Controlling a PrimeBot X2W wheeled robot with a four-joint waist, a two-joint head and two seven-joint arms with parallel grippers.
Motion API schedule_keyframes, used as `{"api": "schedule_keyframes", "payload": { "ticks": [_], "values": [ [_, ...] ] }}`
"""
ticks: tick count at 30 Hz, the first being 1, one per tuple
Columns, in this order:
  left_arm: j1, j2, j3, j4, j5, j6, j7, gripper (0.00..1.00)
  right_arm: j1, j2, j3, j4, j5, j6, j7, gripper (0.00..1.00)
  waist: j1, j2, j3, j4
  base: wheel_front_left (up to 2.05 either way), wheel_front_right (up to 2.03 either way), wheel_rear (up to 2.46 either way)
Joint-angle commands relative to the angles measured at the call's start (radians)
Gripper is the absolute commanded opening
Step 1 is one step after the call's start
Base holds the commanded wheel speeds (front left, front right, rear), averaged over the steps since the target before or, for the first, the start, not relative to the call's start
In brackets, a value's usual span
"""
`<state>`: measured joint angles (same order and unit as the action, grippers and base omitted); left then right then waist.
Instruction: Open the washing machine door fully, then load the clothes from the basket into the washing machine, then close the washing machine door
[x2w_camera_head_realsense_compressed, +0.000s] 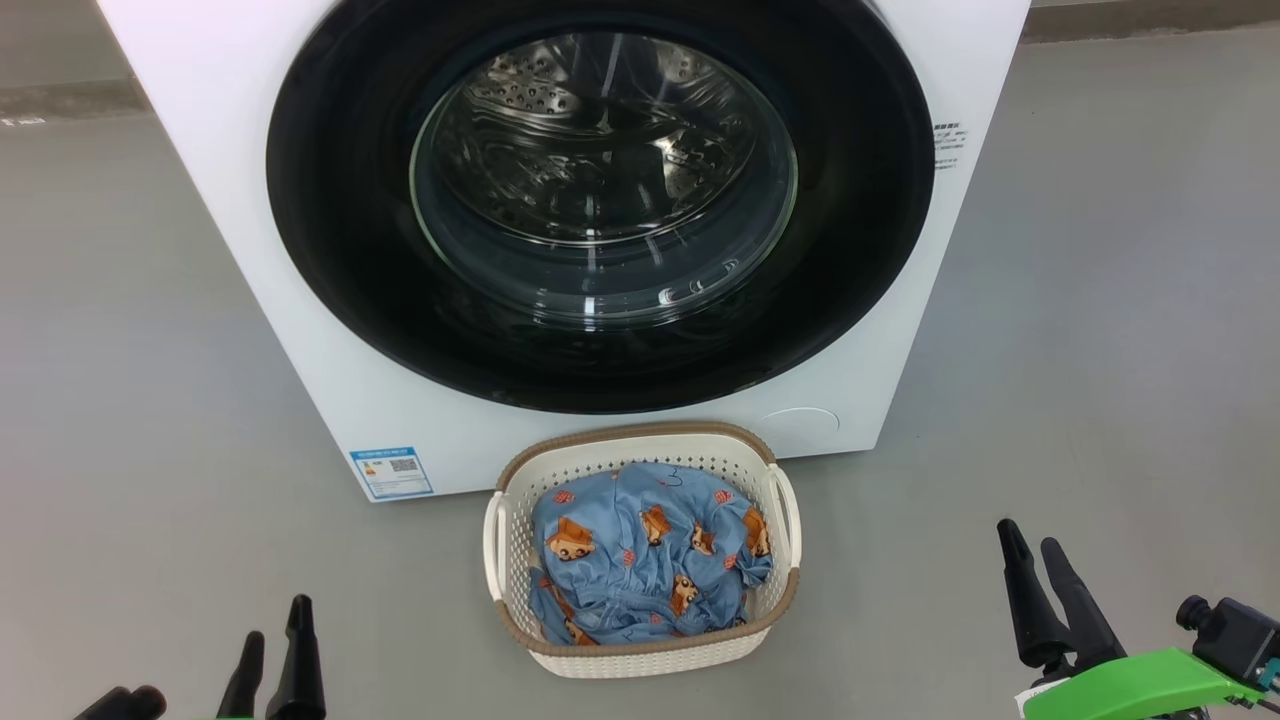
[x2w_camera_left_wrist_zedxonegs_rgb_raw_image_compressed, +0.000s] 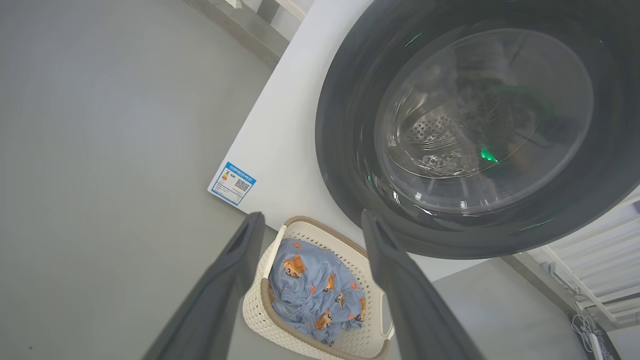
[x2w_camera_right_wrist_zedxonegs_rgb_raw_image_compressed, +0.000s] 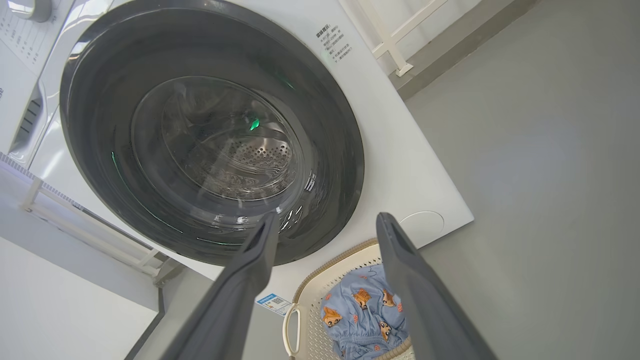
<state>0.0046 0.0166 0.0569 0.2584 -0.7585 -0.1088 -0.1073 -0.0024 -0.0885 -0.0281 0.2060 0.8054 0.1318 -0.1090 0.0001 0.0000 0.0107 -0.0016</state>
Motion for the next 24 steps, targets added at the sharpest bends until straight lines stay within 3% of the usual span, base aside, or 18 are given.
{"api": "schedule_keyframes", "payload": {
  "ticks": [1,24],
  "values": [
    [-0.014,0.019,0.025,-0.032,0.014,0.004,-0.011,1.00,-0.042,-0.013,0.017,-0.028,-0.015,-0.001,-0.010,1.00,0.0000,0.0000,0.000,0.000,0.00,0.00,0.00],
    [0.016,0.027,0.041,-0.074,0.426,0.025,-0.082,1.00,-0.044,-0.038,0.033,0.005,-0.306,-0.001,-0.081,1.00,0.0000,0.0000,0.004,0.000,0.00,0.00,0.00]
  ]
}}
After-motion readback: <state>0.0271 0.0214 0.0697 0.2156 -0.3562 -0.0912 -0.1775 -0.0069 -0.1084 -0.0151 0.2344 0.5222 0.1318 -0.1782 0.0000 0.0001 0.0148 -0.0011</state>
